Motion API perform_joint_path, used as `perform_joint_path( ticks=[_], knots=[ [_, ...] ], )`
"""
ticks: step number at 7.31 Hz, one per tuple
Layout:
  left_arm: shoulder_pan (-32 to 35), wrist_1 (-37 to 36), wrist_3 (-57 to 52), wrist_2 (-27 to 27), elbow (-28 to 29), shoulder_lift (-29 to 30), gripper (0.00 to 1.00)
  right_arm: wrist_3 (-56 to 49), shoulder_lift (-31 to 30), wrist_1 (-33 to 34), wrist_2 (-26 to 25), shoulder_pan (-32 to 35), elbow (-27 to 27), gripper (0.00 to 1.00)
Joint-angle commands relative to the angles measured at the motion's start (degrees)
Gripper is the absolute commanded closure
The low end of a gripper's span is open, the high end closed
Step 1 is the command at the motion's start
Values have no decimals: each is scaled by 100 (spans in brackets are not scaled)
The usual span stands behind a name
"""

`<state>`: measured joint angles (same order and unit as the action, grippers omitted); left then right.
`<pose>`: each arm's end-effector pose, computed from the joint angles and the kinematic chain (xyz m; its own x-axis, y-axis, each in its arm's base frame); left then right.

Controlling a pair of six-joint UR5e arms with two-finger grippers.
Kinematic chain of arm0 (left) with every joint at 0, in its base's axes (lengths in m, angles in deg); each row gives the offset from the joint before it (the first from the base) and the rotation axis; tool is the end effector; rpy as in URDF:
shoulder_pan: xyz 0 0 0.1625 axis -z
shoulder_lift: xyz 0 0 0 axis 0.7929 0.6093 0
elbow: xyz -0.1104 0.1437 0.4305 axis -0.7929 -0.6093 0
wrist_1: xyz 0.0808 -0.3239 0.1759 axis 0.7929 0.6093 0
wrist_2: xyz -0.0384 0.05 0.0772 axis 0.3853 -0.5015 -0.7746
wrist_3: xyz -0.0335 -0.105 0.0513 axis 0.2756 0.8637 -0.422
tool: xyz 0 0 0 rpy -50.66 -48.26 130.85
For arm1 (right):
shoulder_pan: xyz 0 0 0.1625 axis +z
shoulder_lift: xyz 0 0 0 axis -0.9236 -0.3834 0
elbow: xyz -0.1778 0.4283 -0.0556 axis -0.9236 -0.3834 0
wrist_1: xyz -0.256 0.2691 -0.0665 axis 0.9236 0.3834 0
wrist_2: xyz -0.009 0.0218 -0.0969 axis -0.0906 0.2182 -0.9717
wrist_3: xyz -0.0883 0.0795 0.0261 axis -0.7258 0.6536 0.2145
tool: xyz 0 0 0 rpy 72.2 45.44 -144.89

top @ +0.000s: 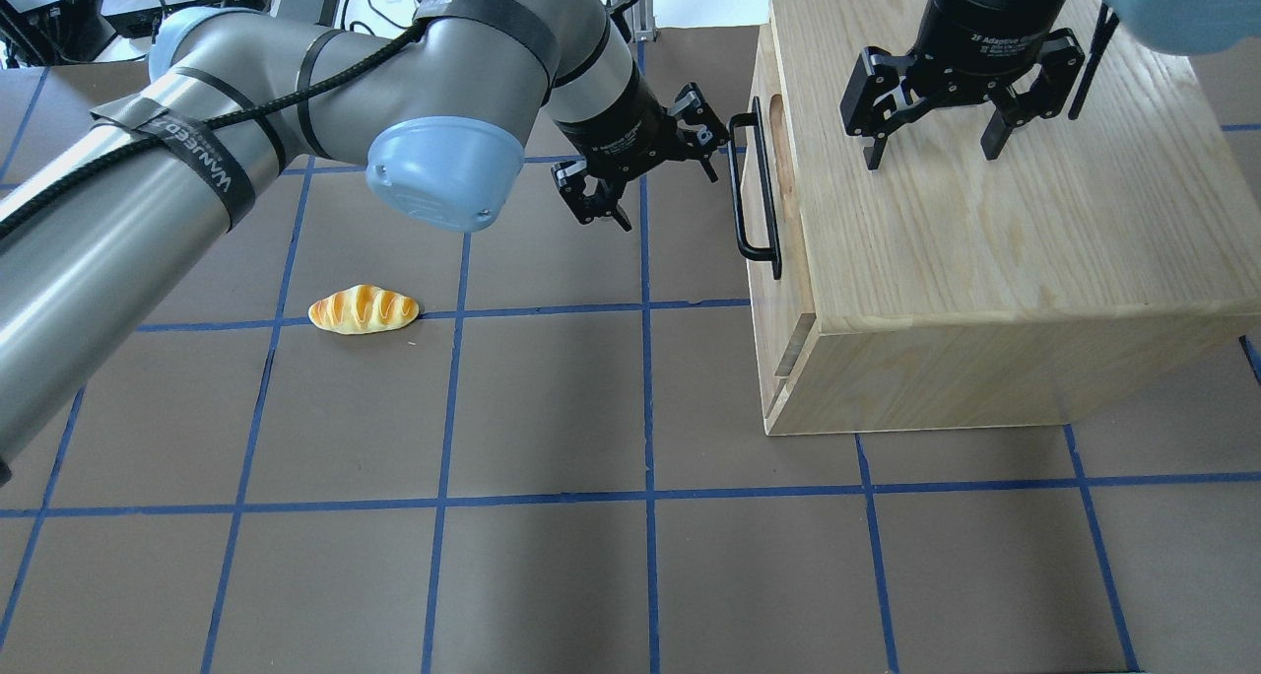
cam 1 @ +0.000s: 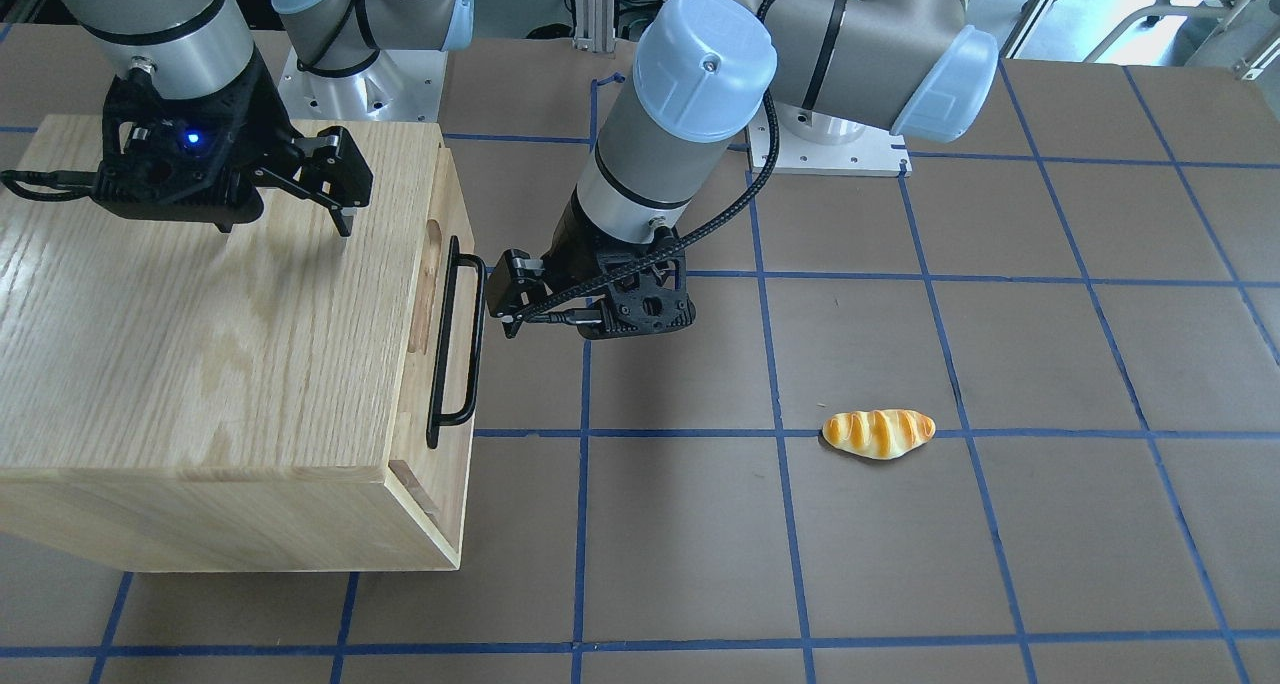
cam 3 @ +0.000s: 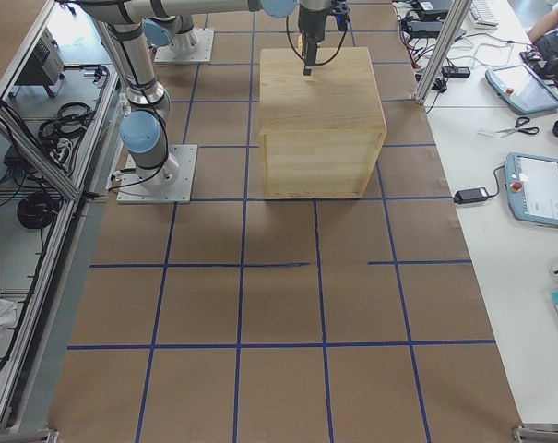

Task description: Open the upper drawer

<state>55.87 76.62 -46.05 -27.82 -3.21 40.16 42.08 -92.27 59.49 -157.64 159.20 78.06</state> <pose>-0.3550 -0.5135 0.4296 -0.8643 -0.3464 0.3647 -0.3329 0.9375 0.1015 0.1427 -0.4795 0.5227 -0.9989 -0.0139 0.0437 -0.0119 0.9989 0.0452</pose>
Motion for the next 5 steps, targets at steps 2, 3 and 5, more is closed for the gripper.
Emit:
perform_joint_path(
  ticks=[2, 3, 5],
  knots=[
    [30, -170, 75, 385, 3, 16, 0, -1, 0, 0, 0, 1, 0, 0],
    [56, -310, 66, 394, -15, 77, 0, -1, 0, 0, 0, 1, 0, 0],
    [109, -531, 23, 359, -23, 192, 0, 7, 0, 0, 0, 1, 0, 0]
  ],
)
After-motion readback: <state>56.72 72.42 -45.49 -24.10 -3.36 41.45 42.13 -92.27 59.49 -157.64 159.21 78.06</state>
